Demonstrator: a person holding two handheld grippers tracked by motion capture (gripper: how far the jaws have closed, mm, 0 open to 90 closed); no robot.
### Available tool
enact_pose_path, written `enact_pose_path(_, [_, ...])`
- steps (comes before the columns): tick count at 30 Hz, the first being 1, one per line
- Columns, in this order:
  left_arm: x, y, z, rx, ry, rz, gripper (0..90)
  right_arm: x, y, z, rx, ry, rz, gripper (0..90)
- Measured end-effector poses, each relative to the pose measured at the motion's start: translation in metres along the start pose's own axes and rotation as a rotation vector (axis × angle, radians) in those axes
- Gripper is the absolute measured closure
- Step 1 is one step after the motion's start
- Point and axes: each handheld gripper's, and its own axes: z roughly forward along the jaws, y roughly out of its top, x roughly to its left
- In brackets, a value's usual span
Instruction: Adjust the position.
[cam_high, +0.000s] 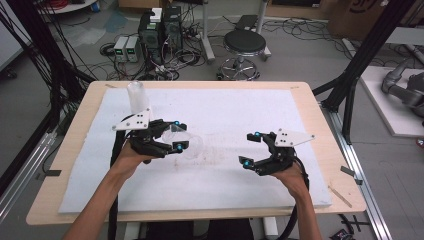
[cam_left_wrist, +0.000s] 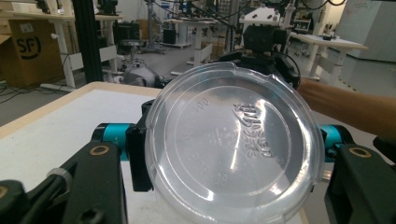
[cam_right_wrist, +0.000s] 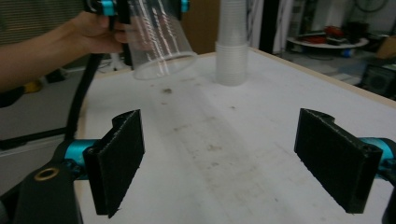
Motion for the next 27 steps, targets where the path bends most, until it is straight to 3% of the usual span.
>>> enact_pose_path(5, [-0.004, 0.000, 0.006, 0.005, -0.009, -0.002, 39.8, 0.000, 0.015, 0.018, 0.011, 0.119, -0.038, 16.0])
enact_pose_path(13, [-0.009, 0.000, 0.017, 0.004, -0.026, -0.004, 39.9, -0.003, 0.030, 0.045, -0.016, 0.220, -0.068, 16.0])
enact_pose_path(27, [-0.015, 0.003, 0.030, -0.007, -0.048, 0.002, 39.9, 0.005, 0.042, 0.080, 0.013, 0.310, -0.093, 16.0])
